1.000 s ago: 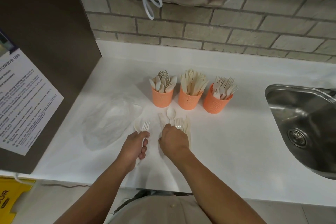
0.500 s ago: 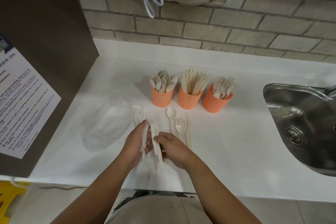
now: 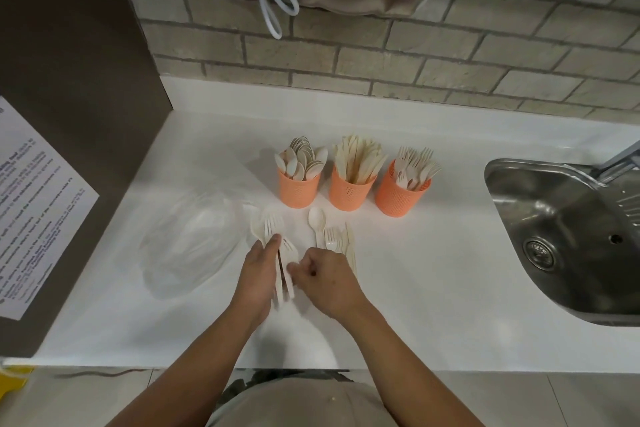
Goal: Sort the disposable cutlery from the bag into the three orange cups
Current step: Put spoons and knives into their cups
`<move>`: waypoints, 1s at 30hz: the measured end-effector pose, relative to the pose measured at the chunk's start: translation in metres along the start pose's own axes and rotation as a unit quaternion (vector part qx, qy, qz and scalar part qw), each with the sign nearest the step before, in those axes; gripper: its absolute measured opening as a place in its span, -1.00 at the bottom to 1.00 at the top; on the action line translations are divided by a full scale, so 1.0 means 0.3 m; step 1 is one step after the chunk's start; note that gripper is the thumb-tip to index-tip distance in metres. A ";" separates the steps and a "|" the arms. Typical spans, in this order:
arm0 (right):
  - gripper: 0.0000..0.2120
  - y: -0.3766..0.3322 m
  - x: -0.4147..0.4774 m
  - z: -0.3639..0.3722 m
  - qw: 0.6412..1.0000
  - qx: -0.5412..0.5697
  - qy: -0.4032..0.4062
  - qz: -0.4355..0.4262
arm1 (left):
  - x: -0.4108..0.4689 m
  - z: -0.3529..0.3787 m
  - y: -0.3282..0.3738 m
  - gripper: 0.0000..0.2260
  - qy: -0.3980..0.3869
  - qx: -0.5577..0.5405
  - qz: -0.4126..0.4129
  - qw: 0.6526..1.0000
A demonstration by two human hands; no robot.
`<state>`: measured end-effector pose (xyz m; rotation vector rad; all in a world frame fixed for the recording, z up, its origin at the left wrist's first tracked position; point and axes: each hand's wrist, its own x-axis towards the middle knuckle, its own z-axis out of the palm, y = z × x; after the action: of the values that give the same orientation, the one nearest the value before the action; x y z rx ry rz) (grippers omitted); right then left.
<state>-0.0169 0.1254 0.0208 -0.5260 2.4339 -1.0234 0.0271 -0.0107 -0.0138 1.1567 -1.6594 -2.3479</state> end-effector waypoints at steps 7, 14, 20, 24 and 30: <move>-0.65 -0.028 0.013 -0.060 0.984 -0.166 0.054 -0.039 | -0.027 0.044 0.015 -0.69 0.006 0.026 0.049 0.998; -0.69 -0.062 0.005 -0.117 0.987 0.113 0.107 0.028 | -0.047 0.096 0.041 -0.77 -0.053 0.013 0.067 0.996; -0.68 -0.046 0.000 -0.145 0.969 0.218 0.087 0.071 | -0.097 0.170 0.072 -0.83 -0.136 -0.014 0.048 0.989; -0.61 -0.013 -0.004 -0.156 0.964 0.229 0.109 0.080 | -0.116 0.195 0.075 -0.78 -0.151 -0.086 -0.003 0.985; -0.74 0.000 -0.009 -0.130 0.896 0.392 0.117 0.171 | -0.121 0.269 0.068 -0.82 -0.129 0.040 0.089 0.987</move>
<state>-0.0355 0.1489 0.0460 0.3051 1.9305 -1.8166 -0.0016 0.0604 0.0349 0.7020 -1.8635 -2.4197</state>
